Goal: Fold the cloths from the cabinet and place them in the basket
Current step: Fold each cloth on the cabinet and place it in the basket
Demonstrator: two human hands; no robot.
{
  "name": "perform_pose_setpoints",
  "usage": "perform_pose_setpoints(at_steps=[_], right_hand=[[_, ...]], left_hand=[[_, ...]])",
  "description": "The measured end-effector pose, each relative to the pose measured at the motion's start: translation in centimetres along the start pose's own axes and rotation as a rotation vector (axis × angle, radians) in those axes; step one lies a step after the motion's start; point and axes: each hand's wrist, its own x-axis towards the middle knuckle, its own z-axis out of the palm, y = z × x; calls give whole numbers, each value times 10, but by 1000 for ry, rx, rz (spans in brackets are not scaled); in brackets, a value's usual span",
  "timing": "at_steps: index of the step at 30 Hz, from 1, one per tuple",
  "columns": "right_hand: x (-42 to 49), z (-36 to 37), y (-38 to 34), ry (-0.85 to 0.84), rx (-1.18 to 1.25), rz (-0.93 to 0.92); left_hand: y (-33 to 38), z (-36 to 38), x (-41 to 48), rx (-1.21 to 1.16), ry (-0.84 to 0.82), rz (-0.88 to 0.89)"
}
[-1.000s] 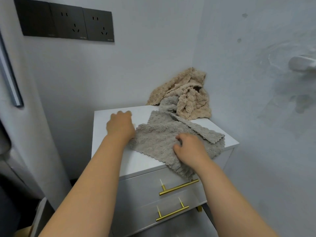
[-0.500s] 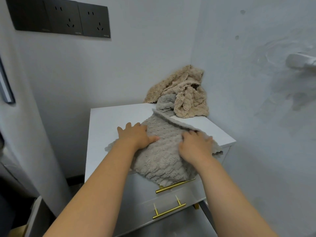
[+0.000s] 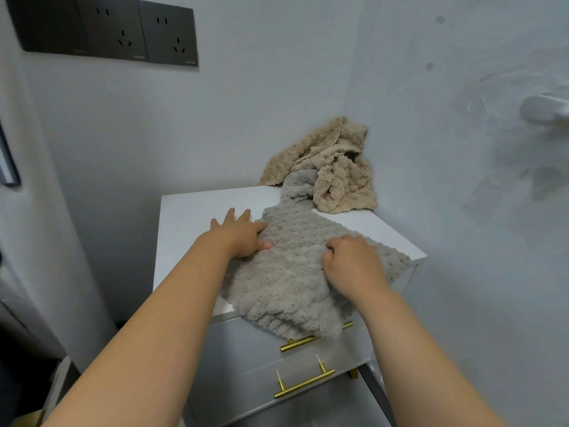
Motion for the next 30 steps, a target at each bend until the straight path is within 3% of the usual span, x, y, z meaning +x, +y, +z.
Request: perform_pose_setpoints(at_steps=[4, 7, 9, 10, 13, 15, 18, 21, 23, 27, 30], right_hand=[[-2, -5, -13, 68, 79, -30], [-2, 0, -16, 124, 3, -89], [0, 10, -14, 14, -66, -134], [1, 12, -13, -66, -76, -119], [4, 14, -9, -183, -75, -35], [6, 12, -10, -211, -77, -3], [3, -2, -18, -126, -90, 19], [0, -12, -17, 75, 24, 44], [0, -9, -10, 91, 83, -50], [3, 2, 4, -294, -34, -68], [9, 3, 12, -332, -92, -2]], left_hand=[[0, -3, 4, 44, 74, -39], [3, 0, 4, 168, 358, -86], [11, -1, 1, 190, 533, -80], [15, -2, -1, 151, 530, -78], [27, -11, -8, 78, 357, -82], [31, -16, -10, 133, 155, -79], [38, -18, -14, 192, -114, -31], [33, -20, -17, 193, -185, 46], [25, -21, -17, 158, -205, 104], [10, -16, -11, 38, -232, 256], [-1, -12, -5, -109, -218, 296]])
